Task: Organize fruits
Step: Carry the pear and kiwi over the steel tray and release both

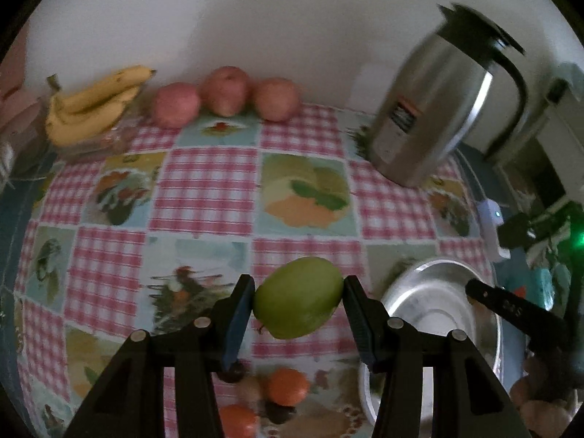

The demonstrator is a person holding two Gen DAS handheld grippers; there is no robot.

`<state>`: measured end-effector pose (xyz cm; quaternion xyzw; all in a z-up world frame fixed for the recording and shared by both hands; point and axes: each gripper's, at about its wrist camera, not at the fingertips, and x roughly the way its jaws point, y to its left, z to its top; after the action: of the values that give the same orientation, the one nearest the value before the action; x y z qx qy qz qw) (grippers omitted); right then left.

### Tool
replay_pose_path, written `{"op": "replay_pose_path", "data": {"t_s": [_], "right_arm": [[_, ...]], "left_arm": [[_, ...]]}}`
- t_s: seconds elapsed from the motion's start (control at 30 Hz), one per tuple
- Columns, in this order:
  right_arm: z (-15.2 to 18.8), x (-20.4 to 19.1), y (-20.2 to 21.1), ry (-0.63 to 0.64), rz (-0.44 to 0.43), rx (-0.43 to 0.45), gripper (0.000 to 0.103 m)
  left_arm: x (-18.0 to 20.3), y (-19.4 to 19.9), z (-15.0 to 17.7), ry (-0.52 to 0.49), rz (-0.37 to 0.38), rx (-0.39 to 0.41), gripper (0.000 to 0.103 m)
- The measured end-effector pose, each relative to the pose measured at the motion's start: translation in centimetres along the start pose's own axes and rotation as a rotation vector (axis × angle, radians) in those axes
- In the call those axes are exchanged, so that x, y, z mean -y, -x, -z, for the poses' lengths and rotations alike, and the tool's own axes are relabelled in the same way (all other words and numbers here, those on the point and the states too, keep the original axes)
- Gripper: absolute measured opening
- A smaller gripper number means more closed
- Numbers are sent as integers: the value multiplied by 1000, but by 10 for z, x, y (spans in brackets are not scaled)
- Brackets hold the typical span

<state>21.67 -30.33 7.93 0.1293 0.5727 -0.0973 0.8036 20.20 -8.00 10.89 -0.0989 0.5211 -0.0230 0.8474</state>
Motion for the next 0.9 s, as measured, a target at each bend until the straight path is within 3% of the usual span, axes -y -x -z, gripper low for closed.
{"op": "replay_pose_path", "data": {"t_s": [0.23,0.53,0.9], "right_arm": [[-3,24,5,-40,11,2,25],[-6,28,21,-46,-11,32,26],[-2,28,-8,-28,-9,-51,26]], "left_arm": [[36,-10,11,-85,33,-31,53],[74,-24,27,-172,69,-80,53],[87,-58,44,-194,63,-145,53]]}}
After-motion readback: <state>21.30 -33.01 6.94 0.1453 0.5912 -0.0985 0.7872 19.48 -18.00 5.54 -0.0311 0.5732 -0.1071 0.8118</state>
